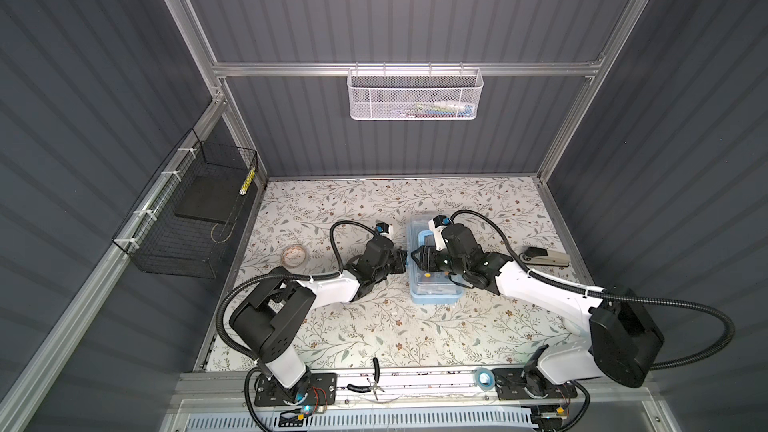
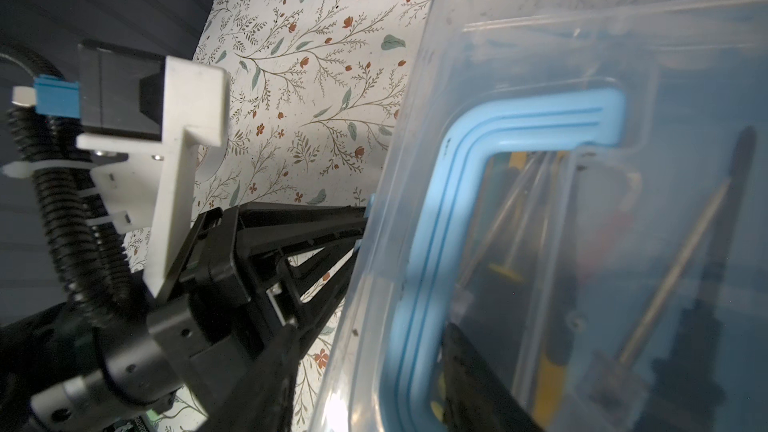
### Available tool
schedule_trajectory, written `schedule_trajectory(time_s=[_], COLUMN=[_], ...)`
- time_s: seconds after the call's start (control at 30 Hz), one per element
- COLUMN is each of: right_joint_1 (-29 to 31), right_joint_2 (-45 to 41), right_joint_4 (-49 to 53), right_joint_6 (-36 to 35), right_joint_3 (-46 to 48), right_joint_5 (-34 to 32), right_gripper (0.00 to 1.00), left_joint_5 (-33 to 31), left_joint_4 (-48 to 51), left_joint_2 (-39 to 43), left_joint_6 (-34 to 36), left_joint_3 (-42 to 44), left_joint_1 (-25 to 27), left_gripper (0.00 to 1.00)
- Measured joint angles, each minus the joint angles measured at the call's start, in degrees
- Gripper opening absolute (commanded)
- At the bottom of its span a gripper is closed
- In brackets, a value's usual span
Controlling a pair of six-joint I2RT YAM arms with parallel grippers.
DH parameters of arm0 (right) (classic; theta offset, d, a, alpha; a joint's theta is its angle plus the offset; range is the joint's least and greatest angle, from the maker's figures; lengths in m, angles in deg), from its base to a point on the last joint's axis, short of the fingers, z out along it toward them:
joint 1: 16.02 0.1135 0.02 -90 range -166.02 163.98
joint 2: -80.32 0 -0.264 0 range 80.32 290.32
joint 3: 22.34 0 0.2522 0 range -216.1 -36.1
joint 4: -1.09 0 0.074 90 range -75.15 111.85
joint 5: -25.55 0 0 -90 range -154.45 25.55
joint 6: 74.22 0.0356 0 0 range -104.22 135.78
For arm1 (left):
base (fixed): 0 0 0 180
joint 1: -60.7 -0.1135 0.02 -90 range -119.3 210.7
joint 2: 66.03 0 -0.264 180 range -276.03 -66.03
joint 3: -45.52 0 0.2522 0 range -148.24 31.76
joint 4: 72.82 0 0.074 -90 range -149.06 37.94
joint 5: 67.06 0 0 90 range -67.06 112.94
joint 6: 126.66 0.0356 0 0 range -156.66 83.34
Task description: Pack the tool kit
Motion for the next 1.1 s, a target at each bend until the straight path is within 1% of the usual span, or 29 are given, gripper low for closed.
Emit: schedule_trajectory(time_s=[0.23, 0.37, 0.4, 0.43, 0.63, 0.7, 0.9, 1.1], right_joint_1=[-0.07, -0.07, -0.07, -0.09, -0.13, -0.13, -0.33, -0.55], right_joint_2=[0.85, 0.85, 0.85, 0.85, 0.94, 0.94, 1.11, 1.40], right_joint_4=[-0.57, -0.50, -0.42, -0.37, -0.09, 0.07, 0.92, 1.20], right_joint_6=[-0.04, -0.07, -0.07, -0.07, -0.04, -0.04, -0.13, -0.68], right_joint_3=[-0.55, -0.63, -0.68, -0.68, -0.90, -0.98, -1.57, -2.01], right_joint_5=[0.00, 0.00, 0.00, 0.02, 0.04, 0.04, 0.44, 1.14], right_gripper=[0.57, 0.57, 0.57, 0.57, 0.57, 0.57, 0.57, 0.57], left_joint_5=[0.59, 0.48, 0.42, 0.31, -0.04, -0.09, 0.39, 1.09], left_joint_4=[-0.31, 0.35, 0.74, 1.18, 4.17, 5.14, 7.17, 7.93], left_joint_2=[-0.33, -0.33, -0.33, -0.33, -0.17, 0.46, 3.10, 3.45], left_joint_6=[-0.46, -0.70, -0.83, -0.83, -1.05, -1.03, -0.52, -0.46], left_joint_3=[0.00, 0.02, 0.02, 0.02, 0.22, 0.22, 0.20, 0.15], left_joint_1=[-0.83, -1.22, -1.42, -1.64, -2.93, -3.21, -3.96, -4.28], left_gripper=[0.21, 0.16, 0.12, 0.10, 0.08, 0.06, 0.07, 0.07])
